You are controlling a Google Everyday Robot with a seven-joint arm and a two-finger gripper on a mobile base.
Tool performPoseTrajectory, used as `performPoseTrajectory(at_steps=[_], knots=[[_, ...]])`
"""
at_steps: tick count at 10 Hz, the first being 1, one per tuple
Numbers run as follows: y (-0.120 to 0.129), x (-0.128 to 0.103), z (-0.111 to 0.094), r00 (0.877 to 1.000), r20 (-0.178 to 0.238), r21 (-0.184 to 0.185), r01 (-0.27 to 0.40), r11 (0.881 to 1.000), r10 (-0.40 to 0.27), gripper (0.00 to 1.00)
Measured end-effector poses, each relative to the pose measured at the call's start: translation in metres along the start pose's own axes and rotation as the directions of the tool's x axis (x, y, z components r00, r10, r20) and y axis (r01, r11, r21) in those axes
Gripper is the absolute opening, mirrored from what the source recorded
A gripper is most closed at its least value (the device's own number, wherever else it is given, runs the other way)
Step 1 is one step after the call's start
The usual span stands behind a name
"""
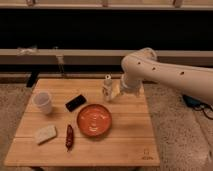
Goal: Drag the ceramic bowl in a circle
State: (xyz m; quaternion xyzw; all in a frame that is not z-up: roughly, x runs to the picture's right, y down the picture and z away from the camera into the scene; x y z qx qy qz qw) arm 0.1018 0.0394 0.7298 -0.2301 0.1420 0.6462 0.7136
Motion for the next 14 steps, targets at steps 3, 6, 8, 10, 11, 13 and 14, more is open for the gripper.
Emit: performPoseTrajectory(at_steps=[3,6,8,10,11,13,14], knots=[[0.0,0.0,0.0,1.0,0.0,0.0,0.0,1.0,0.0,0.8],[0.001,0.0,0.001,1.0,0.003,-0.005,0.013,1.0,-0.013,0.8],[0.022,0.007,0.016,0.997,-0.006,-0.008,0.079,0.997,-0.079,0.8],[0.043,0.019,0.042,0.991,-0.031,-0.021,0.129,0.991,-0.13,0.8],[0.048,0.022,0.051,0.989,-0.04,-0.026,0.142,0.99,-0.143,0.8],[0.066,0.025,0.077,0.982,-0.064,-0.037,0.177,0.984,-0.179,0.8],[0.073,0.026,0.092,0.978,-0.077,-0.038,0.191,0.981,-0.193,0.8]])
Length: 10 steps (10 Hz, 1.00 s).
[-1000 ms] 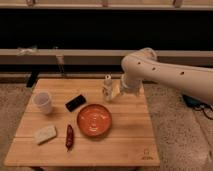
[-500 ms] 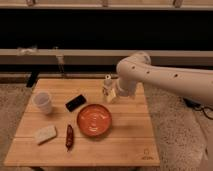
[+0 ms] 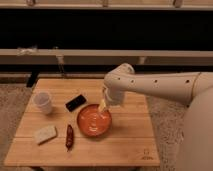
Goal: Drag the ceramic bowl in a circle
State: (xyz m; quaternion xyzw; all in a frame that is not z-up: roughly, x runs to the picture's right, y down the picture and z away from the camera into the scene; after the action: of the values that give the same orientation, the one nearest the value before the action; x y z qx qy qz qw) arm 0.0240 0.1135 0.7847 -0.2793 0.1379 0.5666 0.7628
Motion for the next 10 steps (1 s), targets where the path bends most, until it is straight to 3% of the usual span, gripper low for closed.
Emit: performPoseTrajectory(at_steps=[4,10], knots=[[-0.002,-0.004,0.035,0.999,-0.031,0.019,0.006,1.0,-0.005,0.8],[-0.006,-0.008,0.061,0.997,-0.072,0.039,0.009,0.999,-0.006,0.8]])
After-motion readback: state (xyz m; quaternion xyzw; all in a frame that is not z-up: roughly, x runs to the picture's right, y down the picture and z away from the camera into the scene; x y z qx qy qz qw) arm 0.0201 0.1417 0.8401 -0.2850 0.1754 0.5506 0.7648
